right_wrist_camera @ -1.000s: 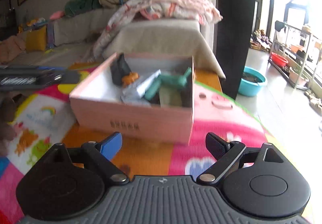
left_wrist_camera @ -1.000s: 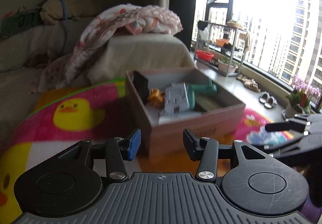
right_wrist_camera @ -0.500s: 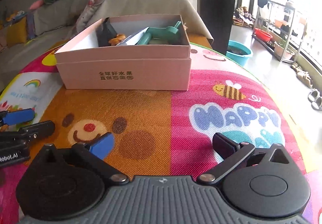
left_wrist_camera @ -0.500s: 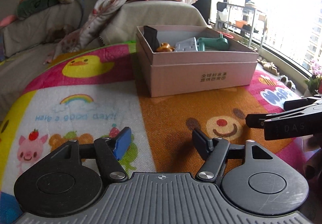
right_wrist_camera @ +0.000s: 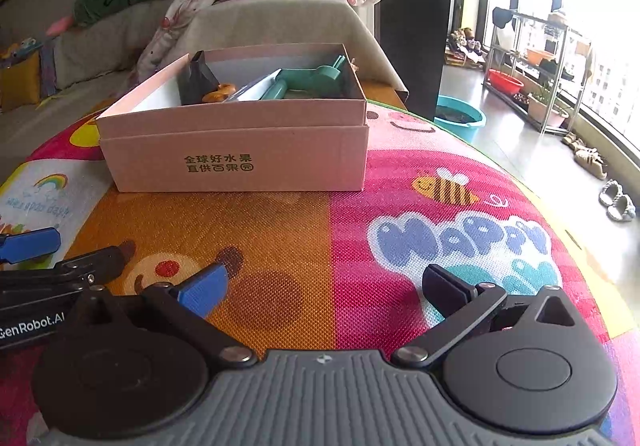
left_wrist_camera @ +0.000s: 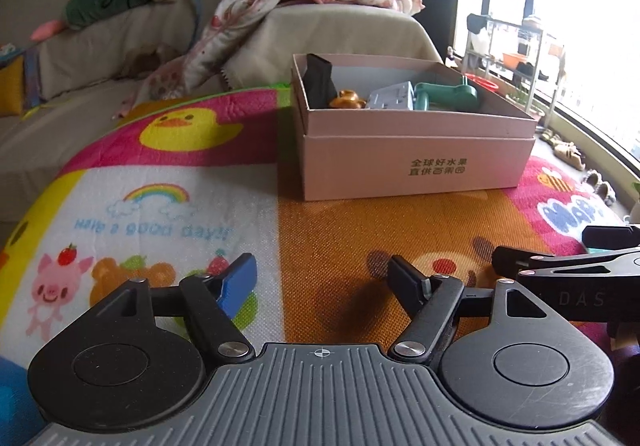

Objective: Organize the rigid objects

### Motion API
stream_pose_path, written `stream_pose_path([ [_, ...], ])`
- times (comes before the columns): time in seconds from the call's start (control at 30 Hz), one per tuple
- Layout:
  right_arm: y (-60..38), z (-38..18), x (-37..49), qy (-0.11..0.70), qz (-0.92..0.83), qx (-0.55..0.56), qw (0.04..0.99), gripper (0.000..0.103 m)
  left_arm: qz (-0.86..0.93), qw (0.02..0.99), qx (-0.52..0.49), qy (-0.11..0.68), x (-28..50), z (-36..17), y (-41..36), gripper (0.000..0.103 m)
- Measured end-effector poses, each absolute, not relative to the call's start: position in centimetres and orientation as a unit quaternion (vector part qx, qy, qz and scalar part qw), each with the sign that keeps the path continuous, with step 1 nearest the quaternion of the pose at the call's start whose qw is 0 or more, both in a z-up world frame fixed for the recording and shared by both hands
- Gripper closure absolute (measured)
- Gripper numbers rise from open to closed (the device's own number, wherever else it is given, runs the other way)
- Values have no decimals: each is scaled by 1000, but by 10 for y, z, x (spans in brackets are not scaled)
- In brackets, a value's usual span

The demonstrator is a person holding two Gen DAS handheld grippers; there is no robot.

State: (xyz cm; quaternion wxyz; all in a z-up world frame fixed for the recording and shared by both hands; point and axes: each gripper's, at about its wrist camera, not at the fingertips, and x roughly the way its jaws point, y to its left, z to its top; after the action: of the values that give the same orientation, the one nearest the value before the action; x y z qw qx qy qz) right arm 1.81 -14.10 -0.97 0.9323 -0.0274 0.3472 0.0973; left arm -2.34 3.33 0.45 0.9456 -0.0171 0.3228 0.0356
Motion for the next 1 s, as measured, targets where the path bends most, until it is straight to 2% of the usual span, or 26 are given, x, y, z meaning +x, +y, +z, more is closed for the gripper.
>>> stream_pose_path([
  [1.0,-142,-11,15,343,96,-23,934,0,36,946,-15,323,-23,4,31,25],
])
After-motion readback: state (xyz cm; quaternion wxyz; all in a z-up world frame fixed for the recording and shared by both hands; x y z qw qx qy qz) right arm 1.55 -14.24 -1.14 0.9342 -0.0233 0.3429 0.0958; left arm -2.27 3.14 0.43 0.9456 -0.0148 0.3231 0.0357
